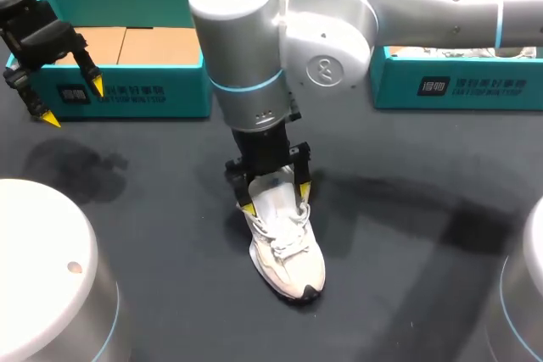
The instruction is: Take the shoe out of the shoebox, open the shoe tongue, remove and reinsert the insole, then place the shoe into the shoebox
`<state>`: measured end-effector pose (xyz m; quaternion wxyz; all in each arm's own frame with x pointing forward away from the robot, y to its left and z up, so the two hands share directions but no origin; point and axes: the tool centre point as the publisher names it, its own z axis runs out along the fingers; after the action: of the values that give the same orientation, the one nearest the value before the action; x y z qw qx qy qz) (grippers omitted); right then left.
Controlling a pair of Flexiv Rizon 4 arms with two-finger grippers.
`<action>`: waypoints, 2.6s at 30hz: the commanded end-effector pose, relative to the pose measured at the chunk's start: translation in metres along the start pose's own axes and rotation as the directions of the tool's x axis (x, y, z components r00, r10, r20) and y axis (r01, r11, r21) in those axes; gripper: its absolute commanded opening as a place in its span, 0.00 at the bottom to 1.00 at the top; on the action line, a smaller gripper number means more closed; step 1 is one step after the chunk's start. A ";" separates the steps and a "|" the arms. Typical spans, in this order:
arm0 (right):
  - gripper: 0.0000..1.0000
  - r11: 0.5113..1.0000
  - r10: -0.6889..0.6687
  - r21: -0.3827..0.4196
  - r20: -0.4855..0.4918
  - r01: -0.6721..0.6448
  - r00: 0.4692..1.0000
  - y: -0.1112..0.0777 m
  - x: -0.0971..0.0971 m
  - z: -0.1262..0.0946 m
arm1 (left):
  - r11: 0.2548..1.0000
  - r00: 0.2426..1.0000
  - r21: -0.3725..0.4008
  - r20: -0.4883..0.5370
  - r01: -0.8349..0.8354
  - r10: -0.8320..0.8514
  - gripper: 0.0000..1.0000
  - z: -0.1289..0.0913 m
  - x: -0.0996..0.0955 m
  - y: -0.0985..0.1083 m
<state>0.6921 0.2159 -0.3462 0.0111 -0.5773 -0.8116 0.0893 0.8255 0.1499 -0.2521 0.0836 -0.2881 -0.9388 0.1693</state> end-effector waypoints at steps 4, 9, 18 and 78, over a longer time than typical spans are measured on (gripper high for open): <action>1.00 1.000 0.025 -0.009 -0.007 -0.025 1.000 -0.013 -0.005 0.002 | 1.000 1.000 -0.003 0.000 0.000 0.000 1.00 0.000 0.001 0.000; 1.00 0.999 0.027 -0.021 0.000 -0.027 1.000 -0.023 -0.004 -0.002 | 1.000 1.000 -0.003 0.000 0.000 0.000 1.00 0.000 0.001 0.000; 1.00 0.997 0.029 -0.068 0.008 -0.028 1.000 -0.043 0.000 -0.010 | 1.000 1.000 -0.003 0.000 0.000 0.000 1.00 0.000 0.001 0.000; 0.30 0.985 -0.101 -0.143 -0.023 0.097 0.995 0.005 -0.012 0.023 | 1.000 1.000 -0.003 0.000 0.000 0.000 1.00 0.000 0.001 0.000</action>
<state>0.6900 0.2073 -0.3426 -0.0416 -0.5378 -0.8414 0.0322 0.8255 0.1499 -0.2520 0.0836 -0.2881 -0.9388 0.1692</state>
